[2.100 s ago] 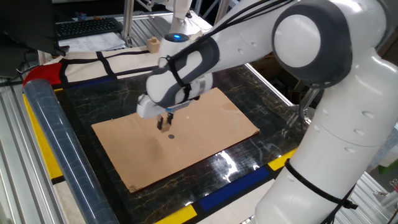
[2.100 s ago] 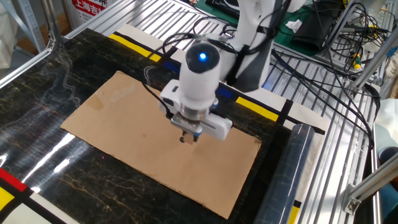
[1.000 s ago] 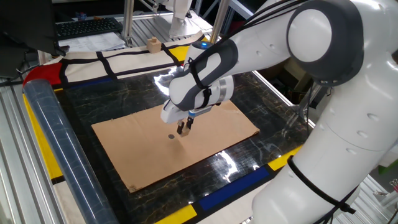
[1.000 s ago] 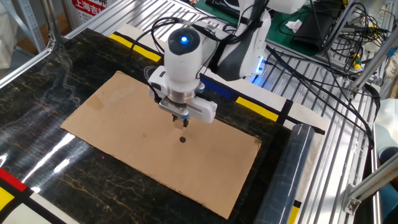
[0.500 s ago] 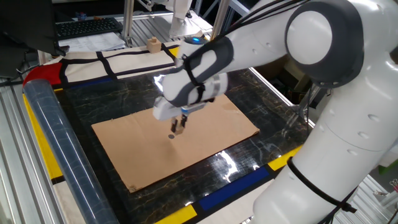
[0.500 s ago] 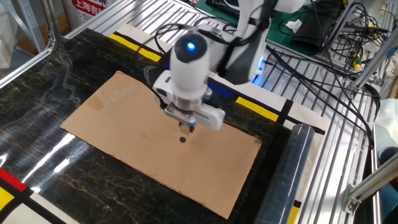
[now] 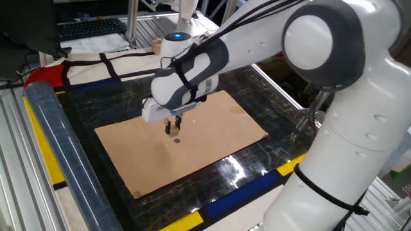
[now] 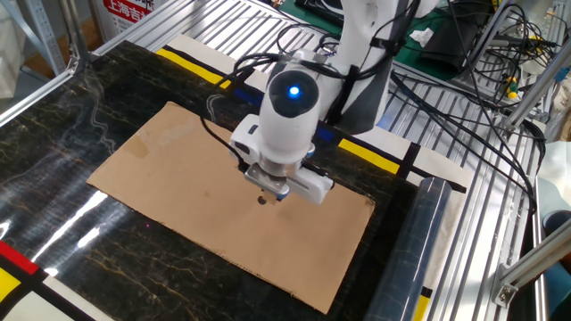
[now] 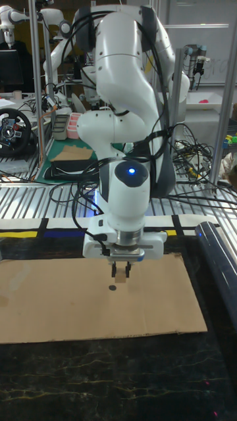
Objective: Grab the block and place it at the designated location
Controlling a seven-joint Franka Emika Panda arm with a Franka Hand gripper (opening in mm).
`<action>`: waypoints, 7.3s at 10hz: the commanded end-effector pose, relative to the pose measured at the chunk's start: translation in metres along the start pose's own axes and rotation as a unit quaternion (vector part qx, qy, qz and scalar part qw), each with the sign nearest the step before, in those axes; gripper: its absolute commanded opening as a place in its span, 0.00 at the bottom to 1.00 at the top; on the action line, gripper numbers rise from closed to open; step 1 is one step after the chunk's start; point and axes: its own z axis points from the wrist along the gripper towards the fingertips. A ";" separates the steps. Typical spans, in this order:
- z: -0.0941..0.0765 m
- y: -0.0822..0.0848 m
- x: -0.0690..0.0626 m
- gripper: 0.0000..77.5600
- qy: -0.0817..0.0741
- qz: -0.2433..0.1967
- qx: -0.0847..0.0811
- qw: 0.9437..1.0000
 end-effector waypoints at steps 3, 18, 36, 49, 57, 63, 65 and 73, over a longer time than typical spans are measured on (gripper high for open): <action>0.012 -0.020 -0.007 0.01 -0.001 -0.008 -0.013 1.000; 0.036 -0.025 -0.001 0.01 -0.018 -0.011 -0.019 1.000; 0.040 -0.025 -0.001 0.01 -0.021 -0.012 -0.023 0.999; 0.041 -0.025 -0.001 0.01 -0.016 -0.008 -0.019 1.000; 0.042 -0.025 -0.001 0.01 -0.017 -0.004 -0.021 1.000; 0.043 -0.025 -0.001 1.00 -0.019 0.001 -0.023 1.000; 0.043 -0.025 -0.001 1.00 -0.019 0.001 -0.023 1.000; 0.028 -0.025 -0.001 1.00 -0.019 0.003 -0.030 0.999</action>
